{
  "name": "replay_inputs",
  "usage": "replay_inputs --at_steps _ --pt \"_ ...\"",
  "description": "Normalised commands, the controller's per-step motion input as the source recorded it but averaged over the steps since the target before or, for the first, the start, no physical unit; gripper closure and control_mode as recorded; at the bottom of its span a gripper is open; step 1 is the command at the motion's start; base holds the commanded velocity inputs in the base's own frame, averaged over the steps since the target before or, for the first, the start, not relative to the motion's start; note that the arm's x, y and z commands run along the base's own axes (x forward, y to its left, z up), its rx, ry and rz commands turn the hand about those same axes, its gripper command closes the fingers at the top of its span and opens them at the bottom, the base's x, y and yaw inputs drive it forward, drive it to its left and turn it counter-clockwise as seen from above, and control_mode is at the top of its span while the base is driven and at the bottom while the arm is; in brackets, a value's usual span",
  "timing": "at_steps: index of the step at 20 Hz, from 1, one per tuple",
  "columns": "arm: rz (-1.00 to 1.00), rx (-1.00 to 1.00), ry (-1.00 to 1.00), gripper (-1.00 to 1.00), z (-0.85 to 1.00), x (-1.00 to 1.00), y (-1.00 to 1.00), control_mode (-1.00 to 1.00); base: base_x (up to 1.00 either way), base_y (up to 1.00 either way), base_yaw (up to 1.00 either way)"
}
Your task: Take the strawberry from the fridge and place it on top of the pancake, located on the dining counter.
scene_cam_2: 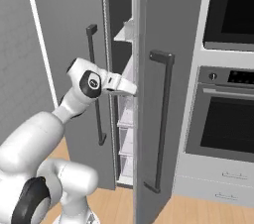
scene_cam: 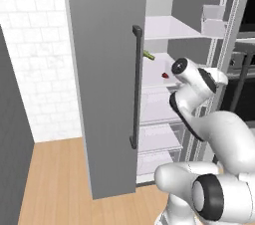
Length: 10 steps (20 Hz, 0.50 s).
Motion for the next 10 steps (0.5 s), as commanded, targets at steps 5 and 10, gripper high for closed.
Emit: replay_inputs --at_steps 5,10 --pt "-0.09 0.02 -0.04 -1.00 0.39 -0.64 -0.84 -1.00 0.00 0.00 0.00" --pt "-0.15 0.03 0.00 -1.00 0.52 -0.30 -0.67 -1.00 0.00 0.00 0.00"
